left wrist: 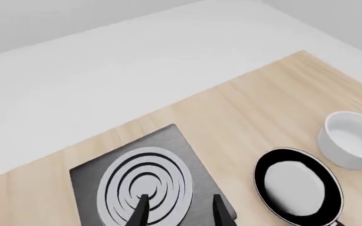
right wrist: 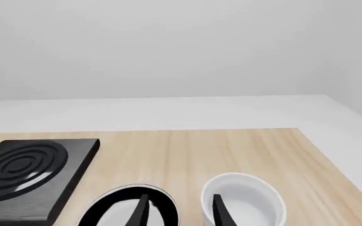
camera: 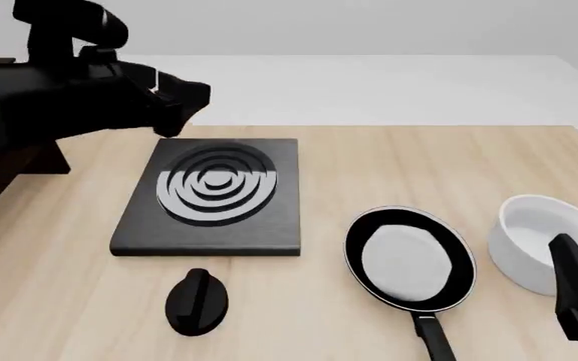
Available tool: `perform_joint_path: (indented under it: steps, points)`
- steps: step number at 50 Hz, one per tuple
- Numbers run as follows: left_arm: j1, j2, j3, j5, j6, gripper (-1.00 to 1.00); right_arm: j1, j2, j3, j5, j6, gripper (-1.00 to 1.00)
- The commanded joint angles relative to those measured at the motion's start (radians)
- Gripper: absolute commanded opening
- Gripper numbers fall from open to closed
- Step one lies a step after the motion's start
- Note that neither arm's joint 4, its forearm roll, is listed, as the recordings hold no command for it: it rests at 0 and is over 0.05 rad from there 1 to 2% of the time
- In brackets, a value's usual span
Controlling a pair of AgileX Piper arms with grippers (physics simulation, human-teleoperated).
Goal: Put the frying pan under the cabinet shelf.
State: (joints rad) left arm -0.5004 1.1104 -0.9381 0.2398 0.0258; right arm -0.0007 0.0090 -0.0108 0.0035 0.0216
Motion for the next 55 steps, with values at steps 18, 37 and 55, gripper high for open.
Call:
perform_joint_path:
  steps: [18, 37, 55]
  points:
    - [-0.223, 0.425, -0.404, 0.277, -0.196, 1.00, 0.000, 0.003, 0.002, -0.005, 0.000, 1.00]
    - [-0.343, 0.555, -0.499, 0.280, -0.217, 1.00, 0.000, 0.007, 0.005, -0.012, 0.000, 1.00]
    - [-0.470, 0.579, -0.378, 0.141, -0.385, 1.00, 0.000, 0.006, 0.004, -0.010, 0.001, 1.00]
